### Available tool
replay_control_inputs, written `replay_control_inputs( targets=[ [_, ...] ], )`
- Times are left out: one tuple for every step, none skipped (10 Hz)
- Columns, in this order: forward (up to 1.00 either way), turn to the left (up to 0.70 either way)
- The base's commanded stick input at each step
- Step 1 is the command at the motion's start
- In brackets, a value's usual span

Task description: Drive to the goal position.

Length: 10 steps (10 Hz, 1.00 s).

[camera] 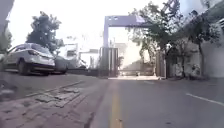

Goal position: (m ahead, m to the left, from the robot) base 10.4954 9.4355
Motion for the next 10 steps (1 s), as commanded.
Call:
replay_control_inputs(
  targets=[
    [1.00,-0.18],
    [1.00,0.00],
    [1.00,0.00],
    [1.00,0.00],
    [1.00,0.00],
    [1.00,0.00],
    [1.00,0.00],
    [1.00,0.00],
    [1.00,0.00],
    [1.00,0.00]
  ],
)
